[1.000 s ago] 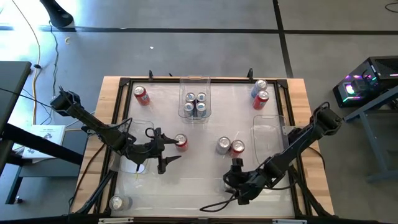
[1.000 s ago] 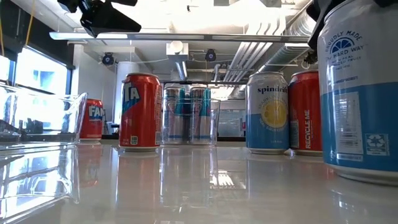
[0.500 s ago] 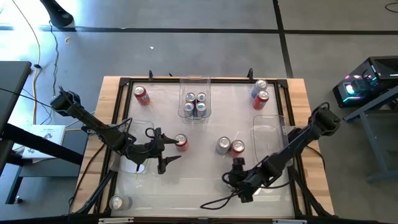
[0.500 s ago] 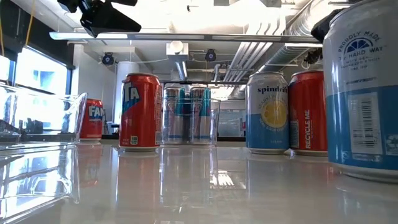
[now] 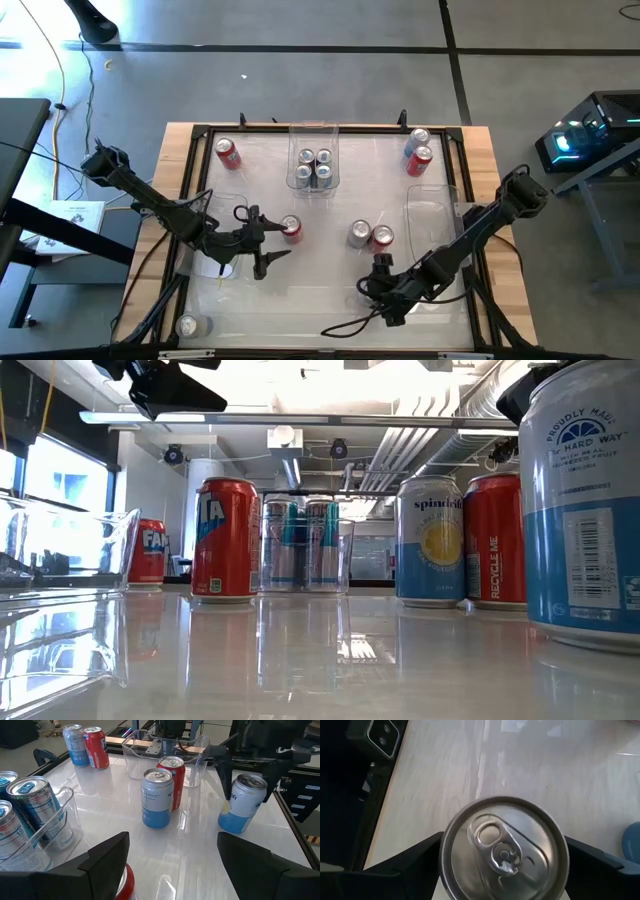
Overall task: Sort soda cans
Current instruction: Put the bottom right blue-white soda can into the bottom right transparent bin
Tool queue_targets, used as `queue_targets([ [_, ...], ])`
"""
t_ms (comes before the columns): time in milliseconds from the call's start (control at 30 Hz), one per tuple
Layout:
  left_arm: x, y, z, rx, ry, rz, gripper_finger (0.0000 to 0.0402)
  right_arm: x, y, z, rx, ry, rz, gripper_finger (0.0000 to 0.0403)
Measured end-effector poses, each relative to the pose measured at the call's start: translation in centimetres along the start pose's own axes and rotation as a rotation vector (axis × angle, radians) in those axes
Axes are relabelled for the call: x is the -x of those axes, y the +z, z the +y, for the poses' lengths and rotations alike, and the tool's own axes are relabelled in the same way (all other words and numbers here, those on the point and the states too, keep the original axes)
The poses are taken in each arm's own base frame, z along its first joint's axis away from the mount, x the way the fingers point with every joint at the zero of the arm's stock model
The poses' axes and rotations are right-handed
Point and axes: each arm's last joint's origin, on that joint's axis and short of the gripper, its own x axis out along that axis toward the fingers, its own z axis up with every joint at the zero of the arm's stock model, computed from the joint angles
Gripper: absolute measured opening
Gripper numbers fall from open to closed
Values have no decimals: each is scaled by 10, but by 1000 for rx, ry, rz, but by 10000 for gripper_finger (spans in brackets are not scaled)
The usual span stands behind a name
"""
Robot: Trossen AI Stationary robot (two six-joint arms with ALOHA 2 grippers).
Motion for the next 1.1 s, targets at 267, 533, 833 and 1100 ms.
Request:
queue_targets([
  [267, 0, 0, 0, 0, 0, 0, 296, 9, 11, 2, 2, -6, 6, 334],
  [533, 0, 0, 0, 0, 0, 0, 296, 13, 13, 2, -2, -19, 27, 280],
  [833, 0, 0, 0, 0, 0, 0, 296, 21, 19, 1, -44, -93, 18, 274],
  [1100, 0, 0, 0, 1, 0, 0, 296, 82, 43, 7, -131, -159, 63, 274],
])
